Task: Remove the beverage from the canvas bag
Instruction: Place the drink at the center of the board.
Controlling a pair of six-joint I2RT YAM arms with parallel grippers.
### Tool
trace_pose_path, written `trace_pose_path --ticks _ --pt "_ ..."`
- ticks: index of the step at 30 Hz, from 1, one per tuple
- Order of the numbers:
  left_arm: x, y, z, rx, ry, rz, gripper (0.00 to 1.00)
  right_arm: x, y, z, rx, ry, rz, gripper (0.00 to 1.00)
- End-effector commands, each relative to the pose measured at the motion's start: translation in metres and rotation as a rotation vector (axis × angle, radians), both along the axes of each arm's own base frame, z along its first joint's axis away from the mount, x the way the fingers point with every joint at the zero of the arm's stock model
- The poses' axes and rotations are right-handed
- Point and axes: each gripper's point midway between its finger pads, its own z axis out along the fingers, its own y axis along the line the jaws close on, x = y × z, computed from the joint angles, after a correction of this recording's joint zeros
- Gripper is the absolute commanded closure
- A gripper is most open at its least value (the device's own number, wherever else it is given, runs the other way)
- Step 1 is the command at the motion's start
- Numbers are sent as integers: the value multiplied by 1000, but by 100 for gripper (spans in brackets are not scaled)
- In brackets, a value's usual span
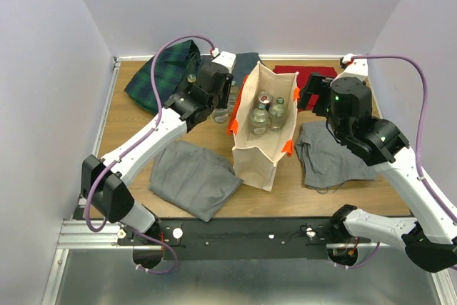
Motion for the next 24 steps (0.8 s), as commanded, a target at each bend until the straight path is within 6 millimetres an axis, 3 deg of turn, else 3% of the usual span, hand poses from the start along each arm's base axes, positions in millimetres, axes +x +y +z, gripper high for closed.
trace_pose_path --ticks 1,11,24 --pt "24 -22 39 -146 -152 -9 100 -5 -1 13 34 -18 -3 0" --pt "39 -28 4 -106 -114 11 100 -6 -3 11 29 -12 -11 0" --pt "49 -42 -20 -136 -113 -6 100 -4 -3 6 25 -4 -20 0"
